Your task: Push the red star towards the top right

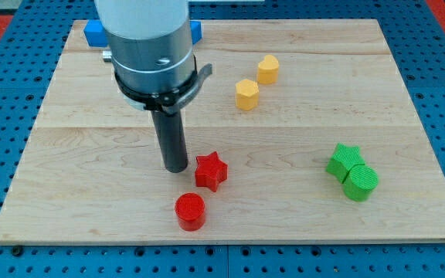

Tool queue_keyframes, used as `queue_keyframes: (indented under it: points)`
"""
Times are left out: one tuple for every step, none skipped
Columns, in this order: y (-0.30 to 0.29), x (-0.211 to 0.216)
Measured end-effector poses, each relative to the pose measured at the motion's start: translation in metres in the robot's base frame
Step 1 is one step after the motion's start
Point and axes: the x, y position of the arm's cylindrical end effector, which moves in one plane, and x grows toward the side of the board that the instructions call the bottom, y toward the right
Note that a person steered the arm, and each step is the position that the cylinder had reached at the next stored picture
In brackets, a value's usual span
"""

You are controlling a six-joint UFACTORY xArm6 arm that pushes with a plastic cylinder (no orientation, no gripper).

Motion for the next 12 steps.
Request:
queue_keyframes:
  points:
    - [0.01,0.006]
    - [0.009,0.008]
    - [0.03,0.013]
    - [0.084,0.016]
    - [0.125,0.008]
    - [0.113,0.021]
    - [0.144,0.047]
    - [0.166,0.041]
    - [0.146,-0.023]
    - [0.147,-0.028]
    - [0.14,0.027]
    - [0.168,-0.002]
